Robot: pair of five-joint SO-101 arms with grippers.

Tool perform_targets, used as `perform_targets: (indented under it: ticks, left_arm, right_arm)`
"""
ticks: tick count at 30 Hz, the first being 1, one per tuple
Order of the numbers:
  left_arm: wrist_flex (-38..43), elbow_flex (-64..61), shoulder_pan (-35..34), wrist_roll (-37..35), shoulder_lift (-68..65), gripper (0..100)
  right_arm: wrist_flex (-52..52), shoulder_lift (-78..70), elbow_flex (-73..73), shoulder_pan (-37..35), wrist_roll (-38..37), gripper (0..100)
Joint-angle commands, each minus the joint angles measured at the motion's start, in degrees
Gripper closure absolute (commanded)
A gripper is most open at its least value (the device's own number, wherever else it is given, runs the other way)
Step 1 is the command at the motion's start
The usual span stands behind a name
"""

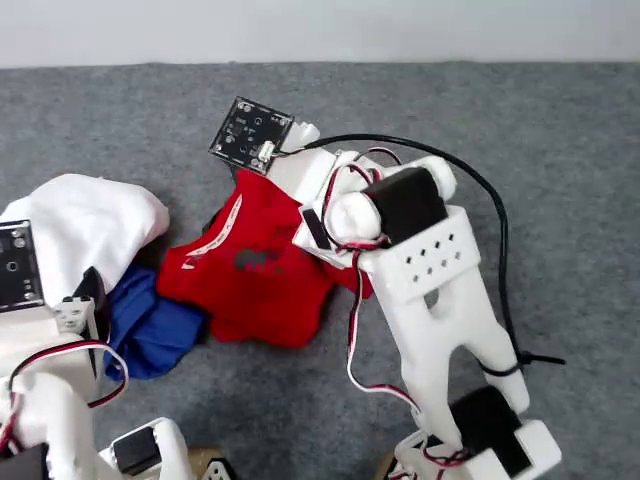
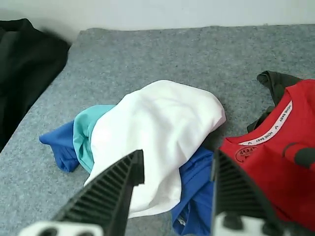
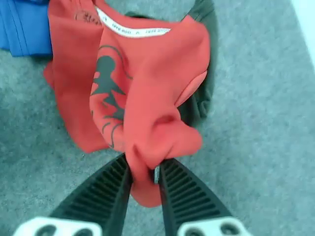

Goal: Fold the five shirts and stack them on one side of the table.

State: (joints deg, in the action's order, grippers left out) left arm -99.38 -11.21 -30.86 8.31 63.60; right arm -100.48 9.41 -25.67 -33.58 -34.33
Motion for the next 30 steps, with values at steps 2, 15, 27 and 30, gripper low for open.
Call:
perform_targets:
  ticks: [2,15,27,30]
  left_arm:
    - [-1.14,1.98,0.18,-0.53,0.18,78]
    - [-1.05,-1.45,10.99,-0.44,0.09,78]
    - [0.26,-14.73,24.35,-0.70,-0.44,71]
    - [3.69,-19.47,29.45,-3.34,-0.53,71]
  right_arm:
    - [4.18,7.96,-1.93,-1.63,1.93,98.9]
    - [6.46,0.48,-0.70,-4.00,6.68,95.7]
    - [-2.33,1.80,-0.70,6.11,15.12,70.5]
    - [-2.51,2.95,-0.53,7.60,15.12,70.7]
